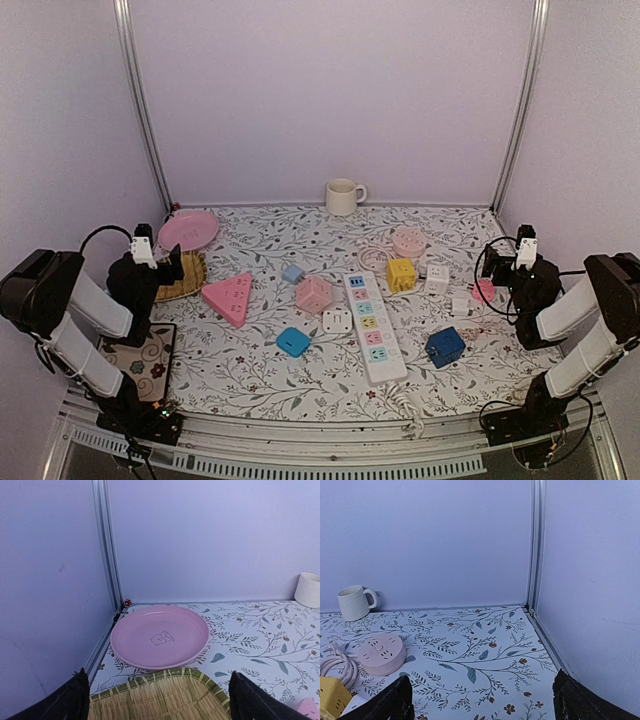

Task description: Pull the plug off the socket

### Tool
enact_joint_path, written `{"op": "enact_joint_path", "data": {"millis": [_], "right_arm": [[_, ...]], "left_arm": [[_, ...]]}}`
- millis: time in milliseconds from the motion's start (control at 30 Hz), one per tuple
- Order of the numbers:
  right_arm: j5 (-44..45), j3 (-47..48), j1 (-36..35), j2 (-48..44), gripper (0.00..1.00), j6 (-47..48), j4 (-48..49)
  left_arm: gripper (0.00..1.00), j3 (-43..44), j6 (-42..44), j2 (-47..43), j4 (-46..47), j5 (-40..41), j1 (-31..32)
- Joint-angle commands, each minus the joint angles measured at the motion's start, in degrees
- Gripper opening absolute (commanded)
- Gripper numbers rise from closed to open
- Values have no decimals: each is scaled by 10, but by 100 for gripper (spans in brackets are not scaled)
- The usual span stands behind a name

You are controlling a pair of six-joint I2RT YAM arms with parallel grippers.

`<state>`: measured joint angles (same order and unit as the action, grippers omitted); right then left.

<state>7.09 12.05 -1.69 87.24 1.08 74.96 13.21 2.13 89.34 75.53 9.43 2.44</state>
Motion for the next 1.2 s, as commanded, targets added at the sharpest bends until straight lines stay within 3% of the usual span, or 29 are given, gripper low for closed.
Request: {"op": "enact_joint_path", "data": {"millis": [0, 1167], "right_arm": [[-2, 8, 3, 5, 99, 1, 7], [-8, 12, 6, 6, 99, -1, -2]], "left_arm": [[97, 5, -1, -3, 1, -9, -5], [97, 5, -1, -3, 1, -9, -5]]}}
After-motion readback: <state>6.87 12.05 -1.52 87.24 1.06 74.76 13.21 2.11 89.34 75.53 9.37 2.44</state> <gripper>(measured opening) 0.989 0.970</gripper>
